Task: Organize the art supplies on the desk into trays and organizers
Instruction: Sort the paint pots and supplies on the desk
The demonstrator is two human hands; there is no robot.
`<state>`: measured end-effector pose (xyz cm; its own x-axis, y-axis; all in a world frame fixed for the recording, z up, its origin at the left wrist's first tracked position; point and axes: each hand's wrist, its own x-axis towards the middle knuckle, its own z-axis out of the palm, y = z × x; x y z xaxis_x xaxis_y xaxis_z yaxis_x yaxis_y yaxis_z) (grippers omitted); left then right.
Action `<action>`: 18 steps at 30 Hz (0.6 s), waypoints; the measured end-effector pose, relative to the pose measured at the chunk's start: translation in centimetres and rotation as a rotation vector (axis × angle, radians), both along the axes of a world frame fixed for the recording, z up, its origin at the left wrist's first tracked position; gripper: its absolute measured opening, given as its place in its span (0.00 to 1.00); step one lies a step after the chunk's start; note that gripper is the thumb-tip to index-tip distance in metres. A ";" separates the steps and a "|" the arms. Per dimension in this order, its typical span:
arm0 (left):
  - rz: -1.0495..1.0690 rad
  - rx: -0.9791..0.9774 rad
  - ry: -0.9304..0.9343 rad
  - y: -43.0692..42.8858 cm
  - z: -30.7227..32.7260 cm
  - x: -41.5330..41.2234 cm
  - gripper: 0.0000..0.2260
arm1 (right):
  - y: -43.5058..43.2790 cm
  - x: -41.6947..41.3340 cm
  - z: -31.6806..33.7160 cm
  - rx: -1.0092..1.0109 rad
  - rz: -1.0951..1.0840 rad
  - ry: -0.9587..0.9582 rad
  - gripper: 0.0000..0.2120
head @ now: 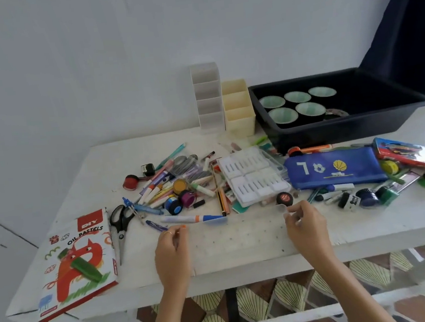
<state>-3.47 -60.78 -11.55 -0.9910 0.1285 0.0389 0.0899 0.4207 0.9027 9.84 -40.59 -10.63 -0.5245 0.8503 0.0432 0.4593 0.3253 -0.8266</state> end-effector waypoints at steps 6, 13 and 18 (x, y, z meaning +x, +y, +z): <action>0.020 -0.013 0.035 0.2 -0.1 0.3 0.05 | 1.6 -1.1 1.6 0.118 -0.044 -0.231 0.22; 0.025 -0.001 0.010 -0.1 -0.8 -0.2 0.08 | 3.7 -1.4 1.5 0.092 -0.037 -0.029 0.10; 0.061 0.015 -0.011 0.2 -0.9 -0.3 0.07 | 2.8 0.5 2.5 0.198 0.063 0.226 0.10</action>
